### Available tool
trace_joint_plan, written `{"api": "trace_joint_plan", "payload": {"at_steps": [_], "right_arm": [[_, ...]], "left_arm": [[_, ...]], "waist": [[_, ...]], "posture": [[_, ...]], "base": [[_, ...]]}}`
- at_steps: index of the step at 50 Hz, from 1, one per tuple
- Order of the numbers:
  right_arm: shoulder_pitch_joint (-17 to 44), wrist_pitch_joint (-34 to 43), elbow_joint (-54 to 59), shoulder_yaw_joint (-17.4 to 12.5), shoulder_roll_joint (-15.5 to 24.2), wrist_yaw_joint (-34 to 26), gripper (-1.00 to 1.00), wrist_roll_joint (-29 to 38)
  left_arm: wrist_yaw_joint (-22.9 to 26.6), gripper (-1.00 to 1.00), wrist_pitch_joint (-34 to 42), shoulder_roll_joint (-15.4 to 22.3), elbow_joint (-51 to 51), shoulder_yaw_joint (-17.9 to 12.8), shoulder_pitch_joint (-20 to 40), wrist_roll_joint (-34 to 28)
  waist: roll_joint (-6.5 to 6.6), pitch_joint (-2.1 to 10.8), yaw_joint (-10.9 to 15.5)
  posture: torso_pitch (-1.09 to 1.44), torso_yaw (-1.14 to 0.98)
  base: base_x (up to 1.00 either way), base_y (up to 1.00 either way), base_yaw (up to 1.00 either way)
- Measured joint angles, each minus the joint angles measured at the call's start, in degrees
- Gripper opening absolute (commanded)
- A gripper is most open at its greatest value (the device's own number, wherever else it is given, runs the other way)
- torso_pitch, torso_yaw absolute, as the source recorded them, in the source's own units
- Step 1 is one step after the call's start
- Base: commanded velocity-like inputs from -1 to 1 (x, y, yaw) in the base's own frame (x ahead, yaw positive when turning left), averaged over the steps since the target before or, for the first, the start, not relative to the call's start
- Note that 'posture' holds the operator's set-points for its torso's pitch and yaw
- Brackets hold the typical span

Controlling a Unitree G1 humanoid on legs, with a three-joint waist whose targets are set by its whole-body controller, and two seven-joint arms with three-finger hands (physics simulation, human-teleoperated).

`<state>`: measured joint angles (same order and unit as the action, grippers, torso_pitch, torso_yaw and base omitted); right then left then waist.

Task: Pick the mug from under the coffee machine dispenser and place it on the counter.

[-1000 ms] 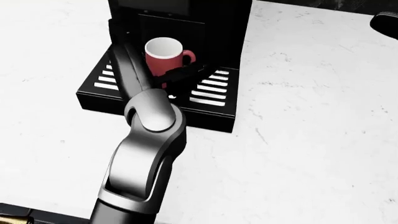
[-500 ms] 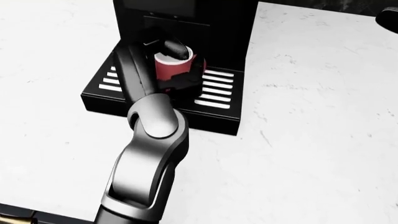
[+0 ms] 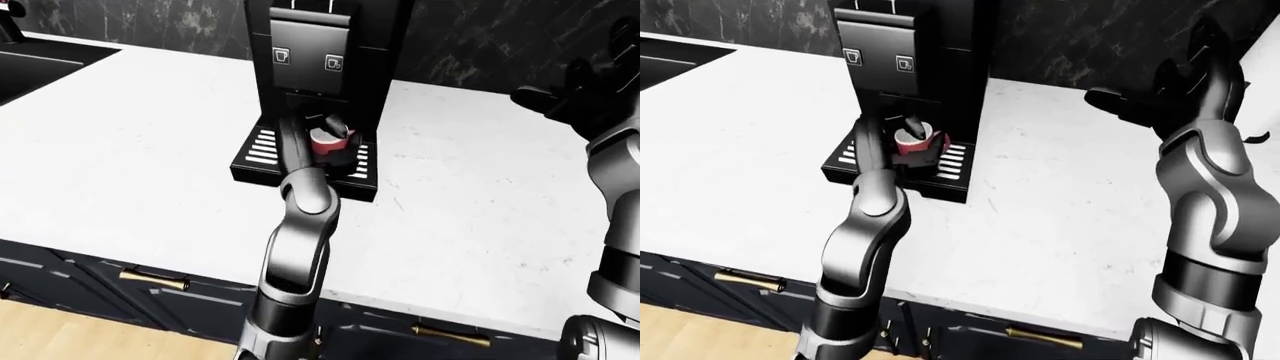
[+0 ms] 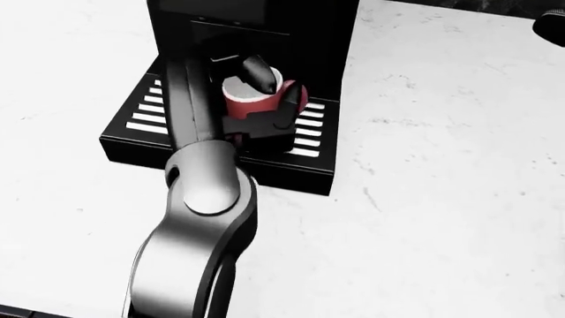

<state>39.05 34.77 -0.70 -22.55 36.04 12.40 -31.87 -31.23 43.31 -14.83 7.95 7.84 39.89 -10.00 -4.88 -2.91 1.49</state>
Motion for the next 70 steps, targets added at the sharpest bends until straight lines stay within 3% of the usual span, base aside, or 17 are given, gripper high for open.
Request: {"api": "trace_joint_plan", "payload": {"at_steps": [5,8,13,24,35,43,55,61,70], "right_arm": [[0.0,0.1,0.0,0.1,-0.1,-0.1,1.0,0.1],[0.0,0.2,-0.1,0.1,-0.1,-0.1,1.0,0.1],[0.0,0.2,-0.4,0.1,-0.1,-0.1,1.0,0.2],[0.4,0.4,-0.2,0.1,0.0,-0.1,1.0,0.2],[0.4,0.7,-0.4,0.3,-0.1,-0.1,1.0,0.3],[0.4,0.9,-0.4,0.4,-0.3,-0.2,1.0,0.6],[0.3,1.1,-0.8,0.3,-0.4,-0.3,1.0,0.8],[0.5,1.1,-0.8,0.3,-0.3,-0.4,1.0,0.9],[0.8,1.5,-0.9,0.4,-0.2,-0.4,1.0,0.8]], "left_arm": [[4.2,-1.0,1.0,0.7,4.1,0.5,-0.5,0.1],[9.2,-1.0,2.6,2.1,6.7,1.4,-1.5,0.2],[16.5,-1.0,6.2,3.1,11.2,0.3,-2.3,2.2],[21.6,-1.0,9.9,7.2,17.2,-2.5,-2.5,6.0],[33.9,-1.0,17.2,15.7,28.0,-1.3,-7.6,4.3],[44.4,-1.0,20.6,20.3,32.7,-2.7,-10.6,-0.4],[56.9,-1.0,13.7,23.9,31.1,-5.7,-13.5,-7.9],[60.5,-1.0,7.7,23.9,28.0,-6.8,-15.5,-11.7],[63.2,-1.0,4.6,24.2,27.7,-8.9,-15.1,-14.5]], "waist": [[-0.13,-0.01,0.2],[-0.09,0.08,0.3],[-0.13,-0.12,0.3],[0.14,-0.11,0.3],[0.87,-0.15,0.2],[1.27,-0.23,0.2],[1.49,-0.06,0.2],[1.49,-0.03,0.3],[1.48,0.09,0.3]], "posture": [[0.0,0.0],[0.0,0.0],[0.0,0.0],[0.0,0.0],[0.0,0.0],[0.0,0.0],[0.0,0.0],[0.0,0.0],[0.0,0.0]], "base": [[0.0,0.0,0.0],[0.0,0.0,0.0],[0.0,0.0,0.0],[0.0,0.0,0.0],[0.0,0.0,0.0],[0.0,0.0,0.0],[0.0,0.0,0.0],[0.0,0.0,0.0],[0.0,0.0,0.0]]}}
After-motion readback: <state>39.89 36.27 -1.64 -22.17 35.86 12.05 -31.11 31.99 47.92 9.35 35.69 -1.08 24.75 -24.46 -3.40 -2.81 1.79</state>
